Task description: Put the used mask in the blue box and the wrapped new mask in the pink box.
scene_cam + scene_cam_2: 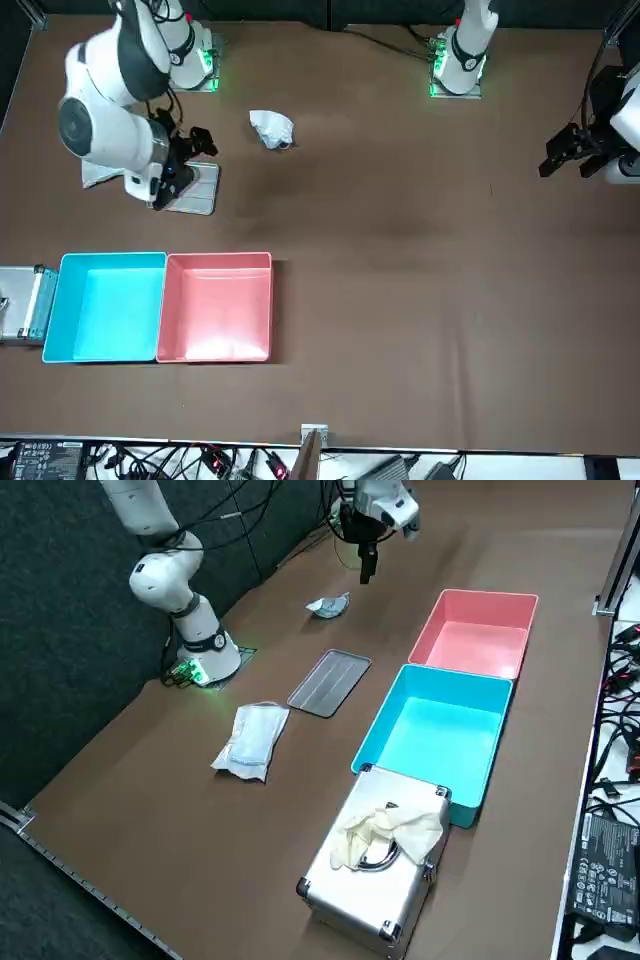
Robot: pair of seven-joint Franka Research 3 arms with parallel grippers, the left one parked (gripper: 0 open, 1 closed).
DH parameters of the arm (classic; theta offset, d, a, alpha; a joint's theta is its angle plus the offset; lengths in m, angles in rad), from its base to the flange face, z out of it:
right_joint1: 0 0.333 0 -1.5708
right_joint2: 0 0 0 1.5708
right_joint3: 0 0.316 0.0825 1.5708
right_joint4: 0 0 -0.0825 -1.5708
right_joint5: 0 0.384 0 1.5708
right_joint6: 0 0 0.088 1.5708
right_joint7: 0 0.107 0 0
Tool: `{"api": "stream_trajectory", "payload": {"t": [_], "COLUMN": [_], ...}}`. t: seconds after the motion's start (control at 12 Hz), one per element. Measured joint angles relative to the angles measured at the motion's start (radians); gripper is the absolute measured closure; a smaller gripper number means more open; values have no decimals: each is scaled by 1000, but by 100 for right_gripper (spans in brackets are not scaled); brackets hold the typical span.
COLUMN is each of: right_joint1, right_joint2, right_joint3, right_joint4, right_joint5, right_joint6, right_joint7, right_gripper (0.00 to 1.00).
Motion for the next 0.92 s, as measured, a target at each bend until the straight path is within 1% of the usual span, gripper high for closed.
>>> {"api": "stream_trajectory", "payload": {"t": [0.25, 0.42, 0.5, 0.58, 0.75, 0.92], "right_joint1": [41, 94, 125, 191, 266, 322], "right_joint2": [47, 70, 79, 86, 86, 87], "right_joint3": [1, 2, 3, 3, 4, 4], "right_joint4": [-1, -4, -17, -74, -132, -182], "right_joint5": [19, 24, 33, 45, 49, 50], "right_joint6": [25, 53, 85, 167, 233, 292], "right_joint7": [-3, -4, -4, -4, -3, -2], "right_gripper": [0, 0, 0, 0, 0, 0]}}
